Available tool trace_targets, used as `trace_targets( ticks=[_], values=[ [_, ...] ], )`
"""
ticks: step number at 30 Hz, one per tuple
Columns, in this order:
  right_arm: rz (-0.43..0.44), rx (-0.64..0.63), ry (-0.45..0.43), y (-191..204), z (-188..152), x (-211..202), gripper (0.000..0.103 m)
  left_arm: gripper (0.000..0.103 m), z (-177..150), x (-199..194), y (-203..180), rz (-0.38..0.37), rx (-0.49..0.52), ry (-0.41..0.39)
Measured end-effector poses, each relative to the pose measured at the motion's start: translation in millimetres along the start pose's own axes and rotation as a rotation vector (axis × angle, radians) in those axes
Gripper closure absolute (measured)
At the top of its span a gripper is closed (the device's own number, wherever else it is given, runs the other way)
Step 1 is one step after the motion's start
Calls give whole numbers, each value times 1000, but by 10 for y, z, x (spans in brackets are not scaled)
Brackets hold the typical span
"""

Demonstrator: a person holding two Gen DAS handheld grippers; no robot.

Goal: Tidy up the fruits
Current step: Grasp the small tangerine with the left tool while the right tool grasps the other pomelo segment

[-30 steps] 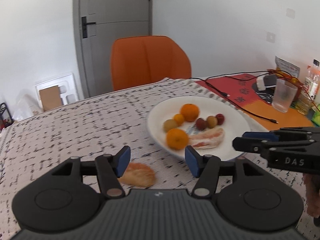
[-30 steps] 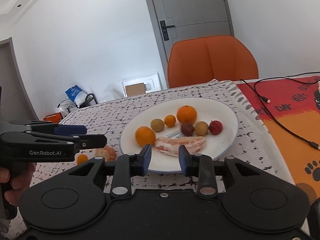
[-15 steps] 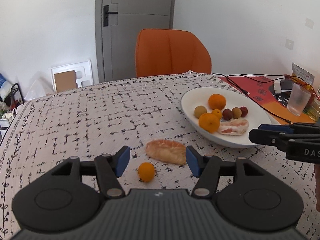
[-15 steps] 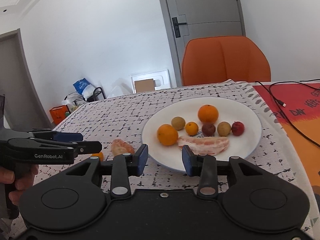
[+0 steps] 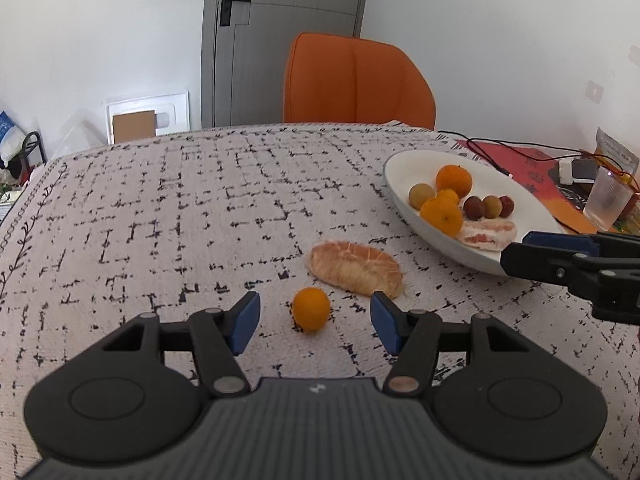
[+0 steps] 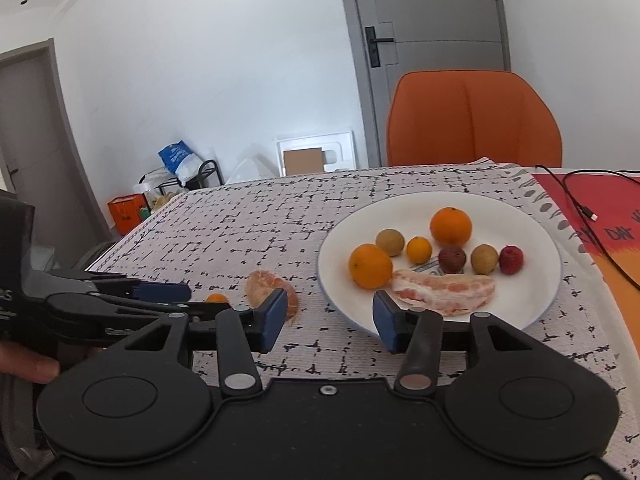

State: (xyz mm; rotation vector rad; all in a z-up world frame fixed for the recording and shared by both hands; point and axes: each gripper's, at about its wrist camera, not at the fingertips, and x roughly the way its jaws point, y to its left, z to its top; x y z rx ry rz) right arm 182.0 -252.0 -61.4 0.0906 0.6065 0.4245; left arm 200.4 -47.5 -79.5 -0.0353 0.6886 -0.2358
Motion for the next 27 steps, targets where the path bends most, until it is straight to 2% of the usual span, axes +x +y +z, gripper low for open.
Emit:
trace_targets(
  ticks=[10,14,16,17,27],
  values=[
    [26,-28,23,115,14,88,55,50,-13,74,39,-11,-11,6],
    [32,-37,35,162,13,146,55,61,-21,99,52,-20,-14,5],
    [39,-41,41,187,9,175,55,72,-24,115,52,-17,-12,1],
    [41,-44,44,200,9,194,55,84,-23,123,57,-15,-12,1],
    [58,-86,80,349,12,418,55,83,-19,-36,160,-9,-24,-26]
  ],
)
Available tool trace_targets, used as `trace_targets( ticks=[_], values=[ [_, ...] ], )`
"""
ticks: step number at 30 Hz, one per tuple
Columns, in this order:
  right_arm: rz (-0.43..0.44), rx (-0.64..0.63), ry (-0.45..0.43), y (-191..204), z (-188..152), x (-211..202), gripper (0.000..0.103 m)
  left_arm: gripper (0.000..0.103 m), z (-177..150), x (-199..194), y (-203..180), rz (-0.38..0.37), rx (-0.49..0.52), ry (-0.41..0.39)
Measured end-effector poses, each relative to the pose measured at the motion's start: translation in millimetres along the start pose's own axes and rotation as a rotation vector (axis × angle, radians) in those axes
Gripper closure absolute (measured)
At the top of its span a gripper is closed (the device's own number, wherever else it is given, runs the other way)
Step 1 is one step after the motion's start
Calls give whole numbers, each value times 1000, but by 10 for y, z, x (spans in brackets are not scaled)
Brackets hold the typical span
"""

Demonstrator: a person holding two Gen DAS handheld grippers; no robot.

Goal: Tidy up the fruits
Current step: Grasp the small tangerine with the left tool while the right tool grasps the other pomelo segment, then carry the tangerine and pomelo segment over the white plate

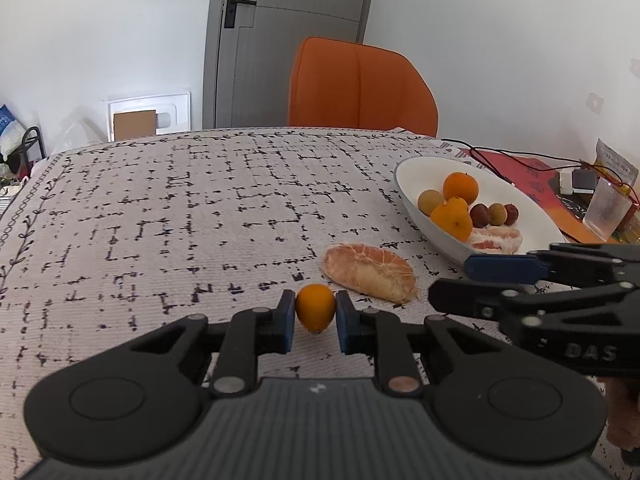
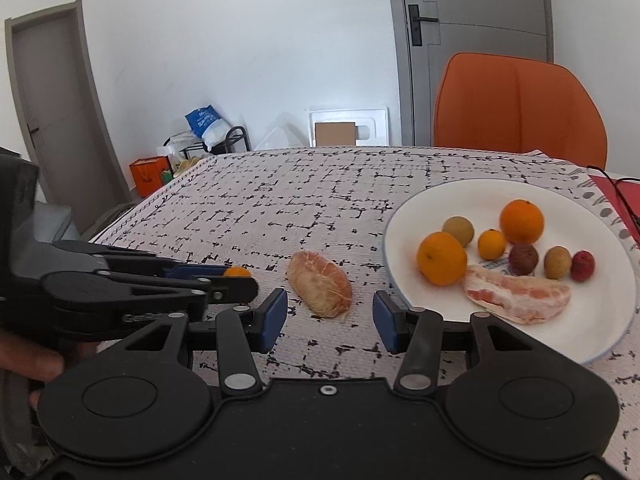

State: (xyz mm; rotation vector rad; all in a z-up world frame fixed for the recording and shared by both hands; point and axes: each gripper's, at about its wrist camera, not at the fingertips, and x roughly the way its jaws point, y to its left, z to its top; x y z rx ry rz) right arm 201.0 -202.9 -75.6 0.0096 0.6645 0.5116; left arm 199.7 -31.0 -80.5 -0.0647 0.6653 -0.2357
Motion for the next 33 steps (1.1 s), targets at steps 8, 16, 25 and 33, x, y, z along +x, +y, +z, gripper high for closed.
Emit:
trace_targets(
  ticks=[8,16,25,33],
  values=[
    [-1,-33,14,80,54,151,53,83,-4,-161,143,28,-29,-20],
    [-29,-110,33,198,97,345,47,83,-33,-323,275,49,-48,-38],
    [-30,-173,75,273,154,521,34,83,-67,-404,387,67,-70,-45],
    [-36,-203,84,317,131,513,71,83,-70,-414,398,69,-74,-49]
  ],
)
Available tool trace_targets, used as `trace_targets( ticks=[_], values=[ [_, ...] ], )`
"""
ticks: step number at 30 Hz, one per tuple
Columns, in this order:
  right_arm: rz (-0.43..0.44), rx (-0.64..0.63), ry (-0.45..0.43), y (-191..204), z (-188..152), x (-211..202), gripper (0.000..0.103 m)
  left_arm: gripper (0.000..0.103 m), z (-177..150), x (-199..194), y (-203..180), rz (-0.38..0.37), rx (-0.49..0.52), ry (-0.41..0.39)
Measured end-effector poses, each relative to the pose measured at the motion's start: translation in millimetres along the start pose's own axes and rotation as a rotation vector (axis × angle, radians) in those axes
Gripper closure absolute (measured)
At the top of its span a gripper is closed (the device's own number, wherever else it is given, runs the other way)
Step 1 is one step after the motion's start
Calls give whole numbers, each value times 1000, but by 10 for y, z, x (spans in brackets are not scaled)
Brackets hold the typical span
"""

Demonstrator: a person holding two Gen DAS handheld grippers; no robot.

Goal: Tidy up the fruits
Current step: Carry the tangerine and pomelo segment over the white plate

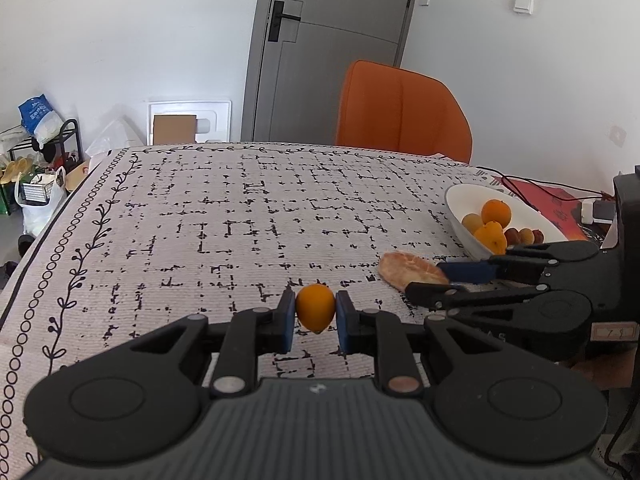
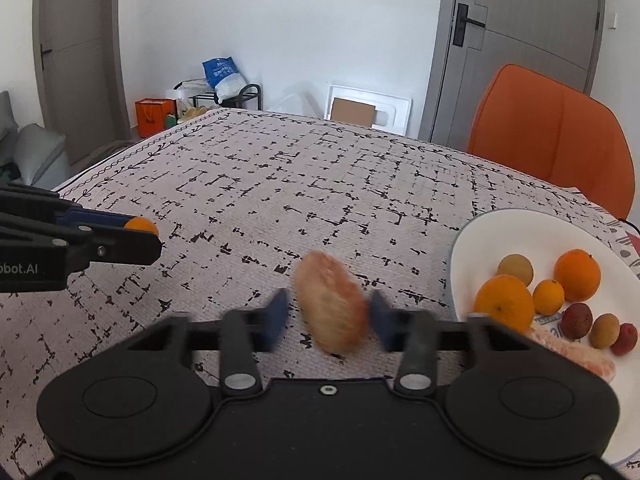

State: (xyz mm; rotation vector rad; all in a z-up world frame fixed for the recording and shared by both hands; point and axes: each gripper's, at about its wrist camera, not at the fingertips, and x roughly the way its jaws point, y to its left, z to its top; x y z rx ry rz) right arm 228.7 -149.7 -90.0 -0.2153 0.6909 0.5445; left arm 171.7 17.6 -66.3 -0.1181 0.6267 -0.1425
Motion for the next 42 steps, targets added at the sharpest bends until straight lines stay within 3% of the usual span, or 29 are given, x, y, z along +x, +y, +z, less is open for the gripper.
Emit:
trace_targets(
  ticks=[10,19,42],
  values=[
    [55,10,-14,42,-49,-132,75,83,4,-31,-51,-8,12,-5],
    [49,36,-57,-36,-58,-360,76,83,55,-74,-193,-21,34,-23],
    [-95,147,-142,-654,-273,-954,76,83,240,16,-907,-131,142,-57]
  ],
)
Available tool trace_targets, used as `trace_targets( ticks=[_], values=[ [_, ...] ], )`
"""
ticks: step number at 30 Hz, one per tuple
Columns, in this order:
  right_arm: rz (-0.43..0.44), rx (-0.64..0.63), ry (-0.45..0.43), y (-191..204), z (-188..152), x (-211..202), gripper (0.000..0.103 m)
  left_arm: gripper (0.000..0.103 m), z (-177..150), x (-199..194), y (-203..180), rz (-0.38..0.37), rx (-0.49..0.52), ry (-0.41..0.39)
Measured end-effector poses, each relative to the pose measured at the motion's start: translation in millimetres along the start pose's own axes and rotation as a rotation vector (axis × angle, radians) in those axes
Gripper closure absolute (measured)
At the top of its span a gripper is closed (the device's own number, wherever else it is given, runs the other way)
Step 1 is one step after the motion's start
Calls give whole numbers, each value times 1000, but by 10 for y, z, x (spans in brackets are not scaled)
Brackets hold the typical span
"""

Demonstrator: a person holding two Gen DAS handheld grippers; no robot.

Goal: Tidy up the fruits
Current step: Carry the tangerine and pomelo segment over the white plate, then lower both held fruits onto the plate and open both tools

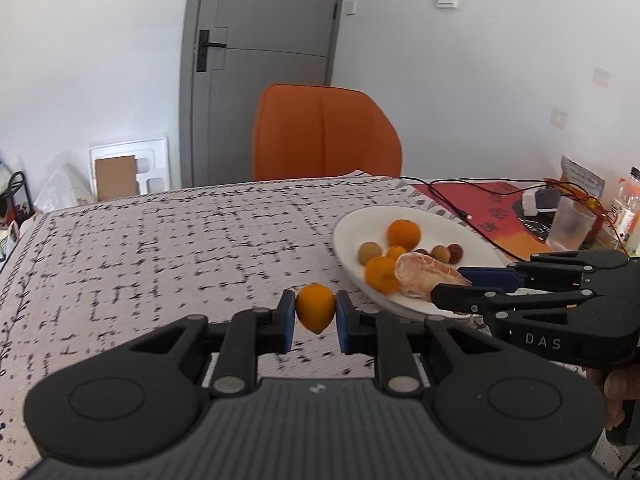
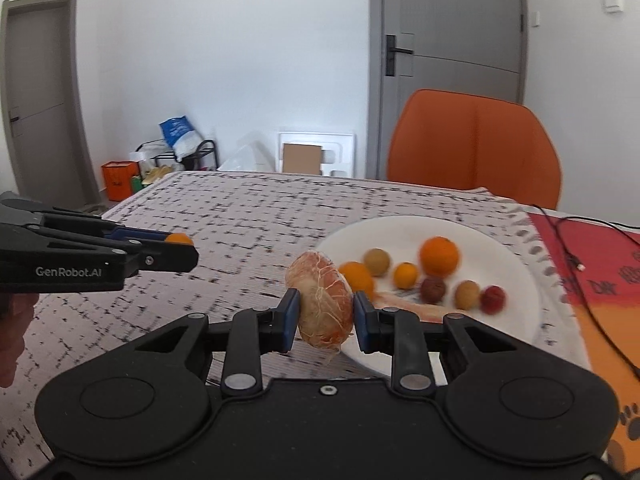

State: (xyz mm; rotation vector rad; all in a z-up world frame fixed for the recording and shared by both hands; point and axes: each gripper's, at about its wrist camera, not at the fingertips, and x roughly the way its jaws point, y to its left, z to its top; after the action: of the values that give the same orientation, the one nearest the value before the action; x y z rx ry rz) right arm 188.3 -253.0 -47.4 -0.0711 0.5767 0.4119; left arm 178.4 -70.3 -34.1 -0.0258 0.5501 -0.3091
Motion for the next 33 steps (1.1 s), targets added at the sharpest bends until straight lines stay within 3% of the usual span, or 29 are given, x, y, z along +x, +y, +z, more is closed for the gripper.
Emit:
trace_targets(
  ticks=[14,33],
  values=[
    [-92,65,-6,-485,-136,-120,76,83,102,244,-370,-59,59,16],
    [-132,135,-19,-817,-247,-162,76,83,201,672,-784,-110,134,60]
  ],
)
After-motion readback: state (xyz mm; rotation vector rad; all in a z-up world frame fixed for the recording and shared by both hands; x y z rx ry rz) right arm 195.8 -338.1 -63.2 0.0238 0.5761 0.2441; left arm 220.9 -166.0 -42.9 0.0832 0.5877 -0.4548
